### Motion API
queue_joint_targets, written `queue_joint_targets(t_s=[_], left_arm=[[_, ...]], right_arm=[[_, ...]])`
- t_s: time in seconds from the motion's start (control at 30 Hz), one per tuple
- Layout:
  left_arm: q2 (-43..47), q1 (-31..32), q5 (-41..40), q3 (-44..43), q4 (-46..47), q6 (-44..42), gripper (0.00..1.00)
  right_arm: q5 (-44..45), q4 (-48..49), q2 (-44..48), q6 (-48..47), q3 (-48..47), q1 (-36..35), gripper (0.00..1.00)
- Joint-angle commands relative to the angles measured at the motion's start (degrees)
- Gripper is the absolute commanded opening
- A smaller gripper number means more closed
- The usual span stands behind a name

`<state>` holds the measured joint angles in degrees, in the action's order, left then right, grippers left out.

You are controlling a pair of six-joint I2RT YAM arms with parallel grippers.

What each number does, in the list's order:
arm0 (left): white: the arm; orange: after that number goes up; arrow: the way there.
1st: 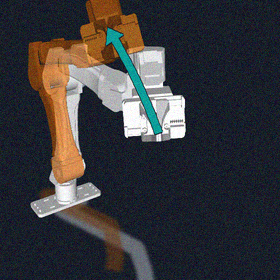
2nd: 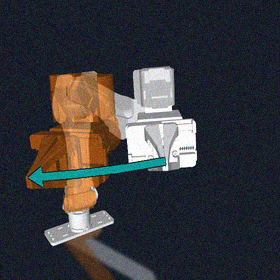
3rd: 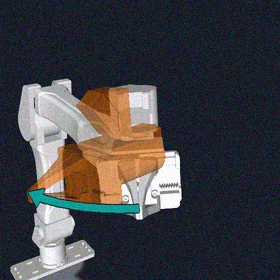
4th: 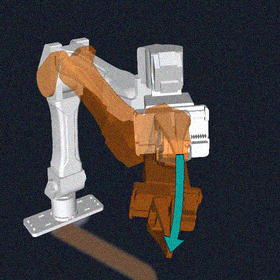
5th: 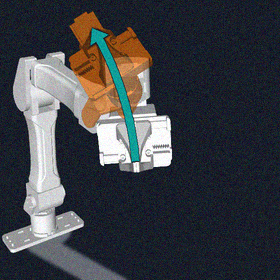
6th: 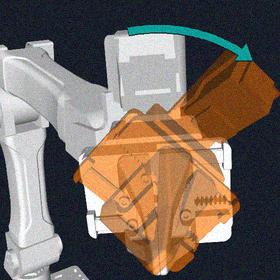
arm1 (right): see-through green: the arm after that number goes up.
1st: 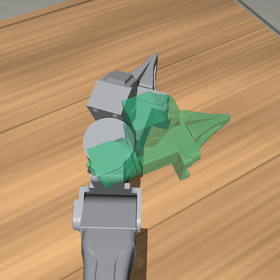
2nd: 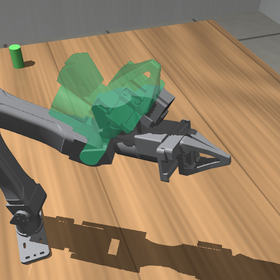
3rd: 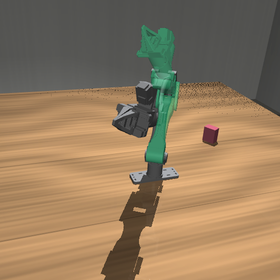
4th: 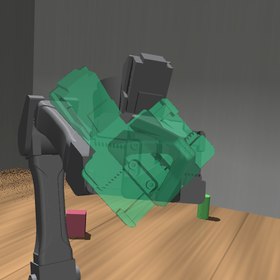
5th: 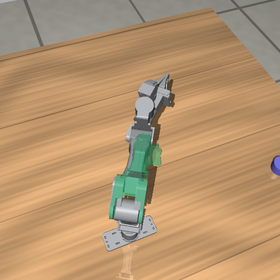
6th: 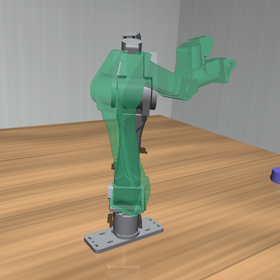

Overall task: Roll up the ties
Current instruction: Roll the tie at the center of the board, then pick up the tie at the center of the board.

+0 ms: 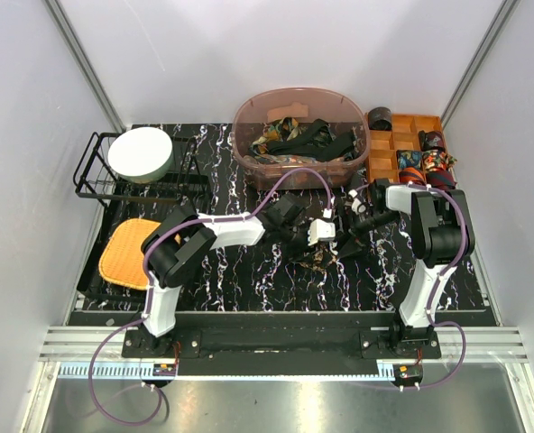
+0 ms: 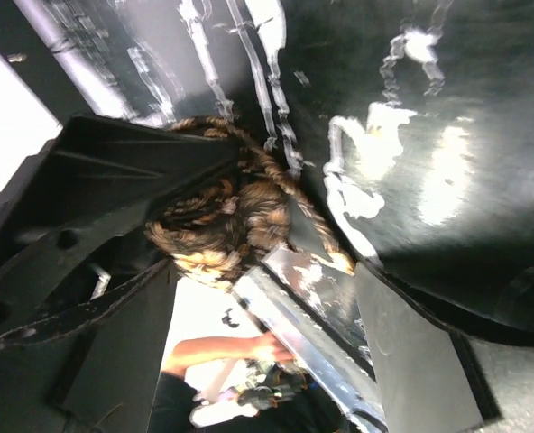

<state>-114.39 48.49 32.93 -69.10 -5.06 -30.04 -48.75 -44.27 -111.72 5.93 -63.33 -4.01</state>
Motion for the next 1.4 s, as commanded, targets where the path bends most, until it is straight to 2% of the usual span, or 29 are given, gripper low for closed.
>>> queue_joint_targets(t_s=[0.0,0.23,0.4,0.53,0.67,0.73,0.83,0.9,1.0,1.37], left_arm=[[-5.0,-0.3,-8.5,1.7,-9.4,-1.2,0.00],[-5.7,-0.2,-8.1,1.4,-9.6,-0.8,0.00],[-6.0,-0.2,-8.0,1.2,-9.5,-0.5,0.00],[-6.2,-0.2,-7.7,0.9,-9.5,-0.4,0.00],[-6.5,-0.2,-7.4,0.5,-9.6,-0.2,0.00],[-6.5,-0.2,-7.4,0.6,-9.7,0.1,0.00],[-6.4,-0.2,-7.4,0.5,-9.8,0.2,0.00],[-6.5,-0.3,-7.4,0.5,-9.7,0.2,0.00],[-6.5,-0.2,-7.1,0.5,-9.9,0.3,0.00],[-6.4,-0.2,-7.0,0.7,-9.9,0.0,0.00]], right_arm=[[-1.6,13.0,-2.0,1.3,4.3,-0.5,0.87],[-14.3,18.5,-3.1,2.3,7.2,-1.0,0.89],[-18.0,21.2,2.6,2.6,10.5,-1.0,0.89],[-19.8,21.5,3.2,3.6,11.9,-1.1,0.89],[-17.4,20.9,2.6,4.9,11.9,-2.1,0.84],[-16.0,17.0,1.1,3.6,10.6,-2.8,0.82],[-14.3,11.5,0.4,0.9,8.8,-4.0,0.85],[-16.4,11.1,0.2,1.7,8.6,-4.2,0.89],[-14.8,12.0,1.1,2.4,7.6,-4.2,0.88],[-5.0,16.2,8.6,5.9,8.7,-3.5,0.63]])
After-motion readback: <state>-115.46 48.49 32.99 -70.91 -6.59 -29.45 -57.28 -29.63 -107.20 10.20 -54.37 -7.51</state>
